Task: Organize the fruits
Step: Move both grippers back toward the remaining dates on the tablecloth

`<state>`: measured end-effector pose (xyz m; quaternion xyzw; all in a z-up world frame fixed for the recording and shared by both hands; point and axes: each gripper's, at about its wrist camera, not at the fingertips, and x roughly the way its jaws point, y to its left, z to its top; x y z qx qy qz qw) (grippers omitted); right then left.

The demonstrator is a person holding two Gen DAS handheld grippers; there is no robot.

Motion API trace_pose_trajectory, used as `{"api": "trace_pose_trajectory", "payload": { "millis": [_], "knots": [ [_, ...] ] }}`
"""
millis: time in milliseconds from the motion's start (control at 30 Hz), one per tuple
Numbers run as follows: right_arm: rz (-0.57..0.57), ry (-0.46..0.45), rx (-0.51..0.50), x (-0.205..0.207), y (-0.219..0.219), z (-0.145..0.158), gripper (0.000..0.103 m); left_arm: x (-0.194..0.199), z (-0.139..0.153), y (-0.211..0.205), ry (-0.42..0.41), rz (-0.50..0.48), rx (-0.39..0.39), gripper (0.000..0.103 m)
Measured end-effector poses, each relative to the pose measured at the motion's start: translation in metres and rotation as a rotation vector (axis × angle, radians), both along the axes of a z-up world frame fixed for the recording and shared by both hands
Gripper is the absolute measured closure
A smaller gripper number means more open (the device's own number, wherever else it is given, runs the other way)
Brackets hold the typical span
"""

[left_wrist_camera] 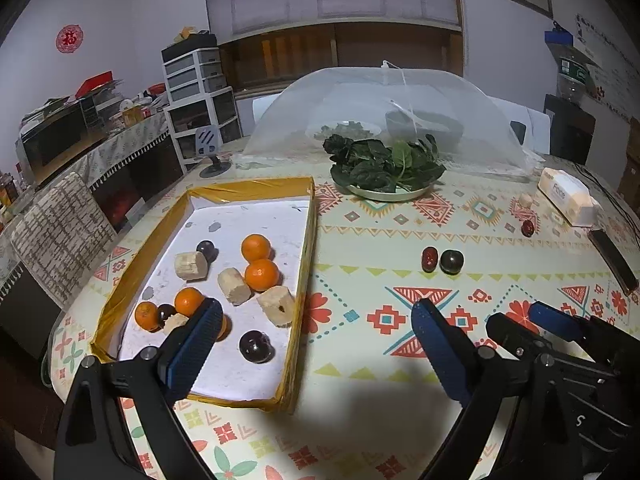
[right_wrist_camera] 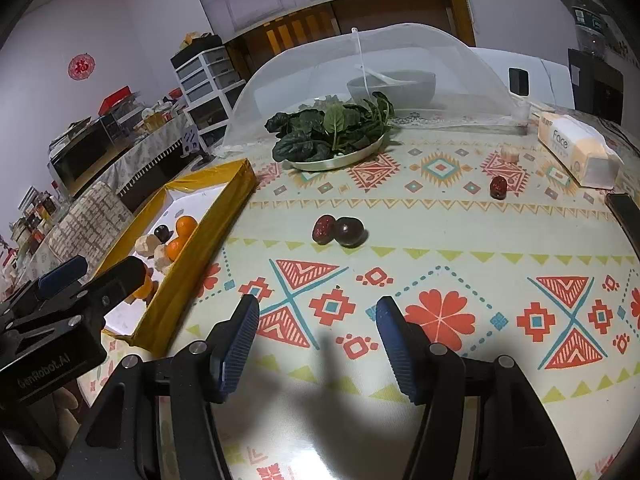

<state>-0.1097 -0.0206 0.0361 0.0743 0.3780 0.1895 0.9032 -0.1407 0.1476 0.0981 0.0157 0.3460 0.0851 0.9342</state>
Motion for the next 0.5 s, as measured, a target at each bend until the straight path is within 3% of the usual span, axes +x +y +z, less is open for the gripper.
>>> {"api": "trace_pose_trajectory", "payload": {
  "millis": [200, 500],
  "knots": [
    [-0.016, -0.007, -0.003, 0.006, -0.022, 0.005, 0.038, 0.008, -0.002, 0.006, 0.016, -0.024, -0.047, 0.008],
    [-0.217, 0.031, -0.101, 0.059, -0.127, 0.011, 0.038, 0.046, -0.013, -0.006, 0.079, -0.137, -0.150, 0.008]
  ]
}}
